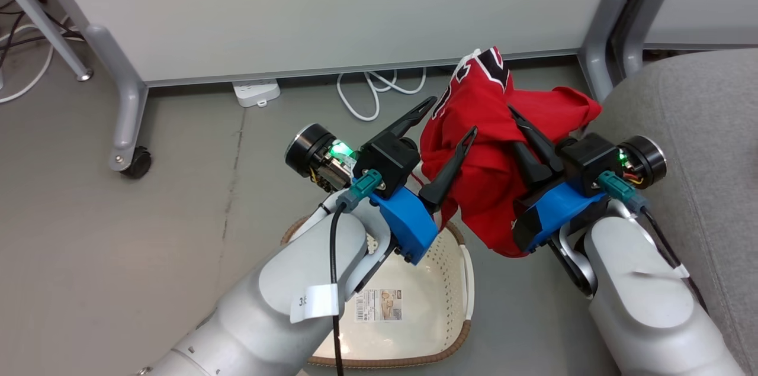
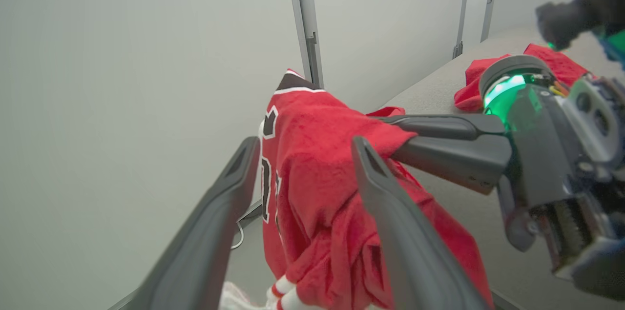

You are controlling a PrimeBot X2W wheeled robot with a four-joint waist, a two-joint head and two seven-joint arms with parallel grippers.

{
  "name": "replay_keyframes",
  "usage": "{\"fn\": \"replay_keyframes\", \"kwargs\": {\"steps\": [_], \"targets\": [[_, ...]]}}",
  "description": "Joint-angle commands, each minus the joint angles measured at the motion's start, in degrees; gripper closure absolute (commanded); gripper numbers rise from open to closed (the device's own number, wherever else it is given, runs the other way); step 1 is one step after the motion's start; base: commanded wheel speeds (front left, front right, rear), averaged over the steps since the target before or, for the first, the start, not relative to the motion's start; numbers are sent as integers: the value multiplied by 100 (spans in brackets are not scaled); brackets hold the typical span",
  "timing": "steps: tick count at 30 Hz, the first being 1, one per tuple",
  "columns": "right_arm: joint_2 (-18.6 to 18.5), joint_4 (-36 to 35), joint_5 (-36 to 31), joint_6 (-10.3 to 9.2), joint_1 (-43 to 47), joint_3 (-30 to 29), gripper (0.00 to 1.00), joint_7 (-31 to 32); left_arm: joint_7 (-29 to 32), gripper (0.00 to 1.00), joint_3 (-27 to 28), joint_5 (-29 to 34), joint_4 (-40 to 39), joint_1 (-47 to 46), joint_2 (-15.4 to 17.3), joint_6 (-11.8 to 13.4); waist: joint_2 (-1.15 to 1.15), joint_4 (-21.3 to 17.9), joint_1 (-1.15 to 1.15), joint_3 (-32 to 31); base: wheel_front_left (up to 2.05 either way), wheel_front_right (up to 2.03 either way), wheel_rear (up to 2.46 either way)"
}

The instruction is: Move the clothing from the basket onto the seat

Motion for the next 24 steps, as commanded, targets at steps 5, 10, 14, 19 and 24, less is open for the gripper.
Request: {"fn": "replay_keyframes", "kwargs": {"steps": [5,10,14,19,24], "targets": [[-8,-169,53,1,93,-213,100,-19,-15,0,37,98,-4,36,32,17,0,-260,0,127,0,0,0],[-44,-372,51,1,129,-464,100,-19,-15,0,68,178,-29,-10,61,21,0,-526,0,292,0,0,0],[-77,-539,64,1,162,-694,100,-19,-15,0,81,237,-48,-63,85,20,0,-740,0,424,0,0,0],[-59,-721,101,1,223,-1021,100,-19,-15,0,100,300,-69,-118,122,18,0,-1026,0,573,0,0,0],[-27,-927,101,1,270,-1273,100,-19,-15,0,100,375,-83,-155,158,3,0,-1315,0,731,0,0,0]]}}
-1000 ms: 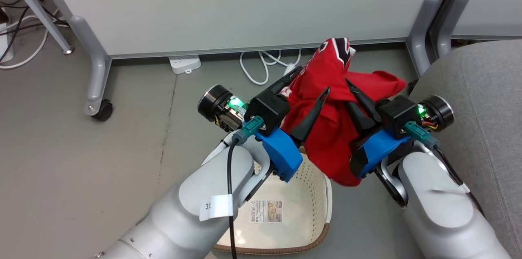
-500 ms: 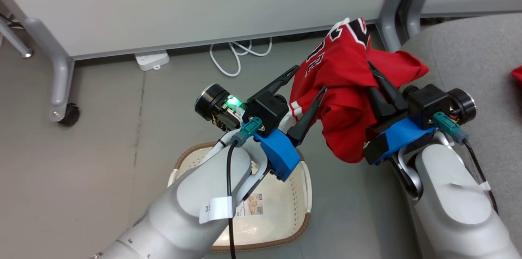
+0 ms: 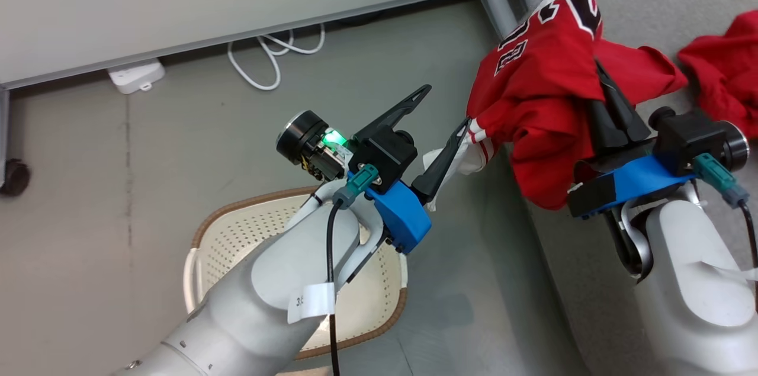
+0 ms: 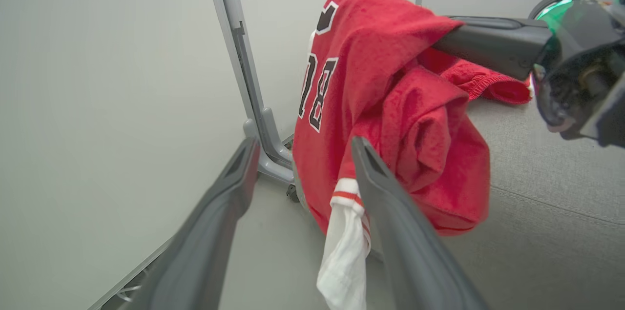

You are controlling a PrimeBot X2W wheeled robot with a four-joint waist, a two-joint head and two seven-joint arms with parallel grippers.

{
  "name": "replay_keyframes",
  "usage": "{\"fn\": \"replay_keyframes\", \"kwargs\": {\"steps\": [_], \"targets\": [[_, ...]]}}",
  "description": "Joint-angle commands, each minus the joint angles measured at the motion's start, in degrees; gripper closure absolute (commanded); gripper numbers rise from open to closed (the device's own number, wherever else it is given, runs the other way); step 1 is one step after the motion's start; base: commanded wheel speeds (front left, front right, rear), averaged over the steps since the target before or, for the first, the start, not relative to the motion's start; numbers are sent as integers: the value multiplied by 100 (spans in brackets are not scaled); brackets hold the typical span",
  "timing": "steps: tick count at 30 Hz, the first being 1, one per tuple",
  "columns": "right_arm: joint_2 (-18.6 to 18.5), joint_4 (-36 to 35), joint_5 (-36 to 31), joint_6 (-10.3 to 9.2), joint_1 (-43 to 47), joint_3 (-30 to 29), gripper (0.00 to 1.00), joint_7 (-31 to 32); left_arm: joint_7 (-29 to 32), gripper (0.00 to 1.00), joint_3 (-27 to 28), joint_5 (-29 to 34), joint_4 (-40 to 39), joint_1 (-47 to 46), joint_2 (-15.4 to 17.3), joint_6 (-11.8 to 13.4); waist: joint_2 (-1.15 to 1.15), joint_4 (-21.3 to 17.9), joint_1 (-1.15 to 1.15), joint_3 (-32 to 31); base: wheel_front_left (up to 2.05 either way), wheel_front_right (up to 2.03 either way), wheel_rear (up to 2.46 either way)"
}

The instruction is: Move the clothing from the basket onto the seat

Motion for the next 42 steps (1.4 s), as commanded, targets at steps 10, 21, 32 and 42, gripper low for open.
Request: {"fn": "replay_keyframes", "kwargs": {"steps": [10,21,32,42], "targets": [[17,-444,88,1,283,-567,100,-19,-15,0,-66,129,26,-168,71,-44,0,-607,0,363,0,0,0],[108,-674,117,1,493,-1029,100,-20,-15,0,-184,190,95,-243,105,-108,0,-1075,0,562,0,0,0],[168,-874,133,1,742,-1451,100,-19,-13,0,-337,193,156,-257,53,-128,0,-1290,0,663,0,0,0],[110,-965,79,1,555,-1511,100,-20,-14,0,-368,165,143,-290,44,-130,0,-1307,0,691,0,0,0]]}}
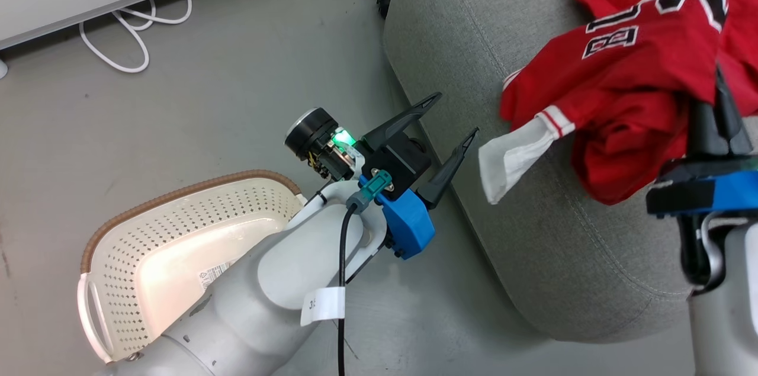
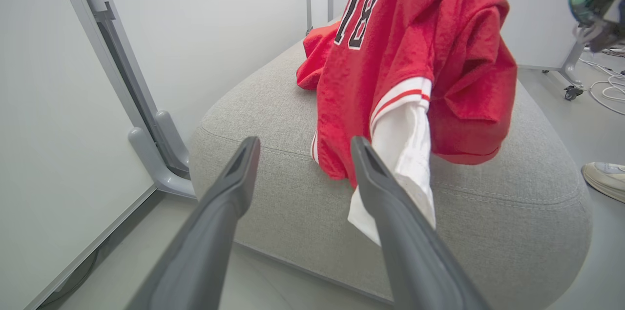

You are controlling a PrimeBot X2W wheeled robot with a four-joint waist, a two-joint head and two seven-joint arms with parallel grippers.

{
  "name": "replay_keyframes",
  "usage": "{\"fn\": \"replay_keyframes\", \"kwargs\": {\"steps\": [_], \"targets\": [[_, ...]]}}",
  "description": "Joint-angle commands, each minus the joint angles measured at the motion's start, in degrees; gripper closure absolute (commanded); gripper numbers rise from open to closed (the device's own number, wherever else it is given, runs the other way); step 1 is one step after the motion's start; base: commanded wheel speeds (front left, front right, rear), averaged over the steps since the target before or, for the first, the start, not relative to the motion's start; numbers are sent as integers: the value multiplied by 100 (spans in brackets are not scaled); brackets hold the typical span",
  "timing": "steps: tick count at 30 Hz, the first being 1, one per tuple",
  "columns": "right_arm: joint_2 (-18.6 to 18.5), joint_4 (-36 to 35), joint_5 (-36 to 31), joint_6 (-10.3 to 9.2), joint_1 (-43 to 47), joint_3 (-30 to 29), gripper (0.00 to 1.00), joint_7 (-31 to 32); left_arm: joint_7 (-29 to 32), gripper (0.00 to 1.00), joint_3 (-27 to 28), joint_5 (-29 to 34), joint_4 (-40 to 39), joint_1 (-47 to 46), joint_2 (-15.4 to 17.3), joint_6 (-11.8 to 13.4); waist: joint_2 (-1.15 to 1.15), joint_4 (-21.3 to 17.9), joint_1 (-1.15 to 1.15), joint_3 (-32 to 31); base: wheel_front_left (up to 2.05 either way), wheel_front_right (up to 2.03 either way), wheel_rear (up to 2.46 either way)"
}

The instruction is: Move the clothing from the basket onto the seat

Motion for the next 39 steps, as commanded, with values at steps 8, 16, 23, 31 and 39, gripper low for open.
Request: {"fn": "replay_keyframes", "kwargs": {"steps": [8,16,23,31,39], "targets": [[-501,-360,13,1,-1023,-210,100,-19,16,0,-11,67,-99,-249,69,46,0,36,0,343,0,0,0],[-1307,-401,67,1,-2269,-1013,100,-19,128,0,-72,198,-235,-556,181,90,0,187,0,994,0,0,0],[-2057,329,217,1,-2872,-1640,100,-19,243,0,-124,322,-419,-832,266,141,0,294,0,1559,0,0,0],[-2440,1417,120,1,-2805,-1659,100,-19,355,0,-158,414,-595,-1061,379,193,0,366,0,2085,0,0,0],[-2096,2032,136,1,-2545,-1752,100,-19,396,0,-194,430,-708,-1147,455,239,0,344,0,2302,0,0,0]]}}
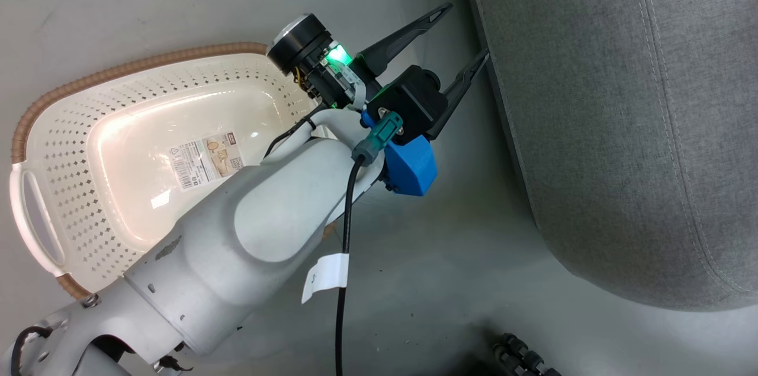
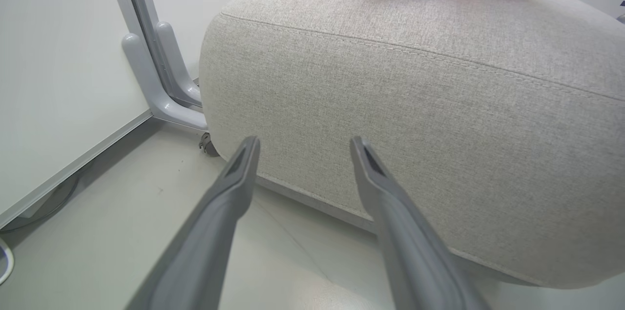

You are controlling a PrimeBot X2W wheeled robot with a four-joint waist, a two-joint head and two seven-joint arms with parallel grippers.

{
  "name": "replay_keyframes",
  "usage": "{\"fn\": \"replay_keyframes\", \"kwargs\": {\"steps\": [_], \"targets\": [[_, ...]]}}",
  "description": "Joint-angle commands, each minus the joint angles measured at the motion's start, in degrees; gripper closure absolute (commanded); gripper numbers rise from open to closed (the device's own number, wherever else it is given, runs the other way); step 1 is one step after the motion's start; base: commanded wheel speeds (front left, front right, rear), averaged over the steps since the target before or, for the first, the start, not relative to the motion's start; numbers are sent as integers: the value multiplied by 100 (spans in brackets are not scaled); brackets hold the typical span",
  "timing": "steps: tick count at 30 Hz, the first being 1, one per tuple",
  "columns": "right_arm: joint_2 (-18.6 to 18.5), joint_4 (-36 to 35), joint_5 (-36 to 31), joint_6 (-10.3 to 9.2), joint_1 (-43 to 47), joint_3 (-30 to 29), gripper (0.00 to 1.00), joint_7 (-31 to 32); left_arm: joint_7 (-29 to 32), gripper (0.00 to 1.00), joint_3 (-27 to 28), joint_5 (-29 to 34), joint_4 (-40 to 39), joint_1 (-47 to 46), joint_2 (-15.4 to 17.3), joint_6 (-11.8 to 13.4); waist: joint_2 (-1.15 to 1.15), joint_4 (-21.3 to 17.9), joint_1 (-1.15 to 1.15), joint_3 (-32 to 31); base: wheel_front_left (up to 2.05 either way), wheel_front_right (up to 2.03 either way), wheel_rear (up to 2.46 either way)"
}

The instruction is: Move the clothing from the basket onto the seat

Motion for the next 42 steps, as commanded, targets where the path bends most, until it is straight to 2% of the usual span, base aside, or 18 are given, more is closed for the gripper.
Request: {"fn": "replay_keyframes", "kwargs": {"steps": [1,11,12,14,23,29,36,42], "targets": [[79,114,14,1,74,9,100,-20,12,0,5,17,-48,-118,28,23,0,-8,-1,35,0,0,0],[294,535,-15,1,216,244,100,-20,-3,0,-42,-37,-74,-93,84,60,0,-25,-1,6,0,0,0],[296,526,-15,1,251,257,84,-20,-13,0,-42,-50,-72,-75,88,70,0,-27,-1,-21,0,0,0],[302,496,-6,1,352,245,0,-20,-51,0,-42,-63,-62,-31,80,83,0,-27,-1,-102,0,0,0],[391,-460,-65,1,1336,493,0,-20,-311,0,86,-249,49,299,-40,153,0,7,-1,-823,0,0,0],[561,-1232,-153,1,1919,724,0,-20,-401,0,387,-420,79,666,-79,289,0,166,-1,-1457,0,0,0],[742,-1849,-200,1,2384,1408,0,-20,-405,0,1246,-298,-541,1367,3,516,0,603,-1,-2209,0,0,0],[885,-2137,-146,1,2649,2042,0,-20,-406,0,2042,-51,-916,2043,66,561,0,1003,-1,-2732,0,0,0]]}}
